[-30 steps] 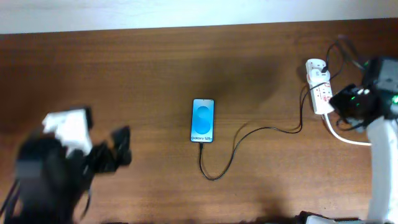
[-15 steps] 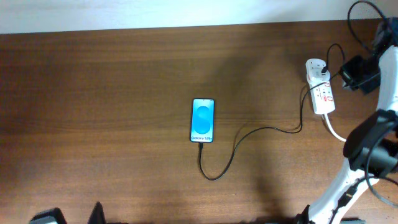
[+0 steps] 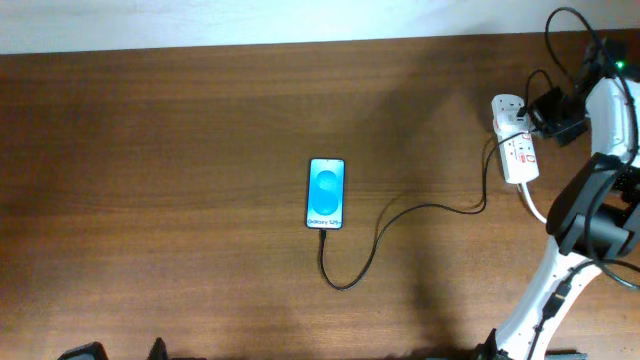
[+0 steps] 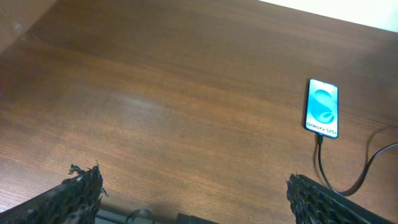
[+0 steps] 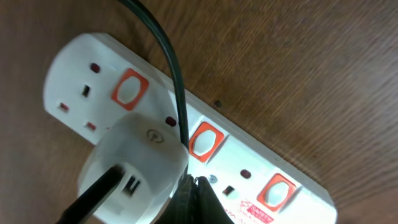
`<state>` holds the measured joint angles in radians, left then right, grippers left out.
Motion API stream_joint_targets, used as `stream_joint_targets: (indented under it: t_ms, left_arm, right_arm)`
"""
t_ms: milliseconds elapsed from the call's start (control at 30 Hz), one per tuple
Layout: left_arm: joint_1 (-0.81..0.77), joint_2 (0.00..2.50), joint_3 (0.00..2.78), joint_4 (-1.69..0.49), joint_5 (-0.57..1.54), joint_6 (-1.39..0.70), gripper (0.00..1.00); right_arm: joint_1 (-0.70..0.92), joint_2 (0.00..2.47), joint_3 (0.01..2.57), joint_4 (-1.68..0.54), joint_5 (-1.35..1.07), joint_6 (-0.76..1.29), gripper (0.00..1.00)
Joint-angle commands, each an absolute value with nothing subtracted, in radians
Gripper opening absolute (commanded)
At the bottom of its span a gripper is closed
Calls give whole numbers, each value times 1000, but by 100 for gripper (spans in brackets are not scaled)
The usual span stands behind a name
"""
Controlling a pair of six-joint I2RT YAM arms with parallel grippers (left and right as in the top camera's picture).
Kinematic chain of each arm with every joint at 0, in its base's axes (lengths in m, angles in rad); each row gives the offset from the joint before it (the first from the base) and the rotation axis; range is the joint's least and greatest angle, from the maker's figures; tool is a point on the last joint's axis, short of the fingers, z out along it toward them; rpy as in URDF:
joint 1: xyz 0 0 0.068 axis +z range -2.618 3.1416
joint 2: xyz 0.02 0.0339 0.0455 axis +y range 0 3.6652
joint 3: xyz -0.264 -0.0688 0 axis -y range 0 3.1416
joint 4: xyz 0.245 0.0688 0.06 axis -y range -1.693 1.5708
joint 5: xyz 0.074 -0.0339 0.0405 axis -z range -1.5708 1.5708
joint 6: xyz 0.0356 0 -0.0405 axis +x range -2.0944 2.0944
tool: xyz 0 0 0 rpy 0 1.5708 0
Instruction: Plug charger to phone and switch on socket
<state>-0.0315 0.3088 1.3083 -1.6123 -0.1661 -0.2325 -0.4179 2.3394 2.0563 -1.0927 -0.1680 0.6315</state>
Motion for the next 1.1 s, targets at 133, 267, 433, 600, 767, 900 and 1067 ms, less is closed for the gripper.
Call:
stream_joint_targets:
  t_ms: [133,267,433,600,767,900,1067]
  left_arm:
    - [-30,292,1310,-1608,-180,-246,99]
    - [-30,276,1310,-1606,-180,-246,99]
    - [-30,185,1310,-1606,-173,-246,99]
    - [-30,110,1310,-1603,-161,-246,99]
    - [-30,10,1310,-1600,-154,-246,99]
    - [-30,7,1316,-1602,-154,-246,99]
    - [-30,7,1316,-1581,-153,-246,99]
  right_arm:
    - [-411,2365,2075,-1060,-176,664,4]
    - [-402,2413,2075,-1059,-173,678,4]
    - [-353,2447,2073,-1058,-176,662,4]
    - [-369,2413,2085,-1143,-169,643,4]
    - [-440,2202,2140,-1362,-1,526,4]
    - [-450,1958,2140,-1427,35,507,4]
    - [-373,1712,2140,-1474,35,508,4]
